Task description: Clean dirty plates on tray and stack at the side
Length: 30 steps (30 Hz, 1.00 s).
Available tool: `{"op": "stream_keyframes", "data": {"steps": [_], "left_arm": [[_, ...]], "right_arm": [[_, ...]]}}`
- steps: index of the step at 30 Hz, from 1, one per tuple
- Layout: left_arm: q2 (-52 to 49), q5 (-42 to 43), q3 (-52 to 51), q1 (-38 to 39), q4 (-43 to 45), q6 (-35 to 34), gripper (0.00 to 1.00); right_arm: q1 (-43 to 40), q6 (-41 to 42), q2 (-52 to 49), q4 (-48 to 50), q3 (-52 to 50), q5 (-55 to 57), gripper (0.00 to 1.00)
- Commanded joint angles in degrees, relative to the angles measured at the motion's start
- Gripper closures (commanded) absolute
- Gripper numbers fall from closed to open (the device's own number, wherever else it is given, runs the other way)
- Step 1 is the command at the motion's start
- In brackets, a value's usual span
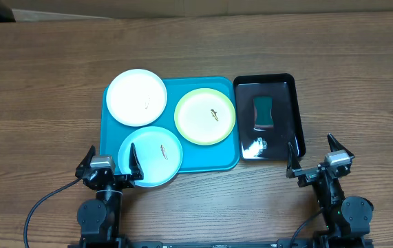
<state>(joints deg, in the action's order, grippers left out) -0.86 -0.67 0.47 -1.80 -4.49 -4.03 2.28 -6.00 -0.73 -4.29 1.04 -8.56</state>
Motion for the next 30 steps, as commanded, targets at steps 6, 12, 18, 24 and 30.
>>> {"op": "stream_keyframes", "data": {"steps": [6,12,18,24,30], "left_arm": [[0.6,0.5,-0.2,0.2,0.1,1.0,0.00],[0.6,0.5,-0.2,0.2,0.0,1.0,0.00],[0.6,0.5,-0.2,0.2,0.1,1.0,0.00],[0.6,0.5,-0.2,0.2,0.1,1.0,0.00],[0.6,0.5,-0.2,0.2,0.1,1.0,0.00]], "right_arm": [[-0.1,0.0,0.6,0.3,-0.6,0.5,0.00],[0.2,0.0,0.6,0.3,-0.6,0.5,0.00],[3.0,0.0,0.6,0.3,-0.6,0.5,0.00],[3.0,0.0,0.6,0.3,-0.6,0.5,0.00],[3.0,0.0,0.6,0.3,-0.6,0.5,0.00]]}}
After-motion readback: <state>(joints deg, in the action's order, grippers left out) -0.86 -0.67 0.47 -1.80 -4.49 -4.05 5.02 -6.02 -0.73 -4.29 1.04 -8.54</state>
